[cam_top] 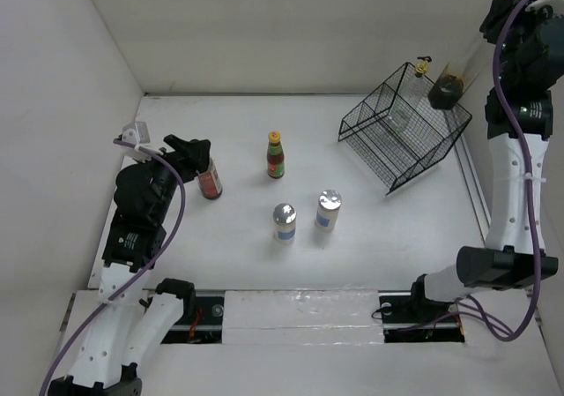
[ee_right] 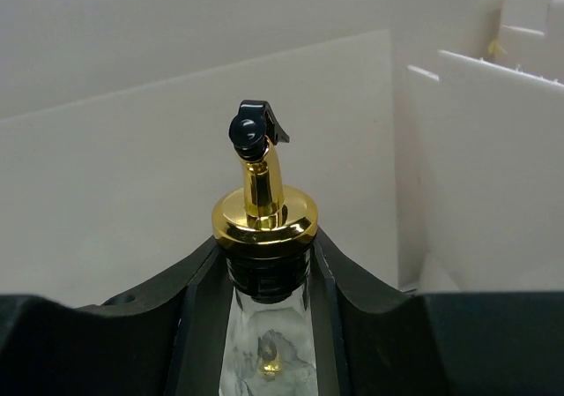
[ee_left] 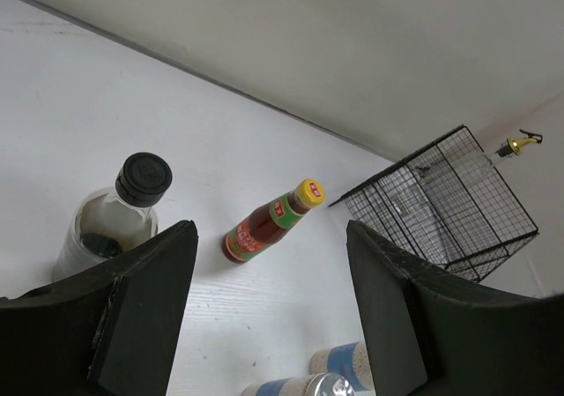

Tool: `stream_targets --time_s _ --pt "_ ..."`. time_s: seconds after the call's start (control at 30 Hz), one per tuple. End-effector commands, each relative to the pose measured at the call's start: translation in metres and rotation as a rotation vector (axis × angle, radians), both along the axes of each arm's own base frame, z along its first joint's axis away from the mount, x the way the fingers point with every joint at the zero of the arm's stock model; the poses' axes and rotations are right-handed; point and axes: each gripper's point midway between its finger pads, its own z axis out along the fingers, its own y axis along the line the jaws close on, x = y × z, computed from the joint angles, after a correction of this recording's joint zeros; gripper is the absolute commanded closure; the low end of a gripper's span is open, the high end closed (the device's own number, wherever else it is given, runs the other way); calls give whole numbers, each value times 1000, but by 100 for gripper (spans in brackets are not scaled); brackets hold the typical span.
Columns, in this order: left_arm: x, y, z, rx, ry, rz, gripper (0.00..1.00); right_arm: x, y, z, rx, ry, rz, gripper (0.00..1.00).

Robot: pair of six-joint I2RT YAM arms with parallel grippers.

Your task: Organize the condiment bottles

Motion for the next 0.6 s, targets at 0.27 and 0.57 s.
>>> stream_targets --time_s 0.27,0.57 --pt "0 -7 14 1 -57 -35 36 1 -22 7 18 -101 -69 80" --pt "0 -7 10 3 -48 -35 36 26 -31 -16 -8 -85 -104 80"
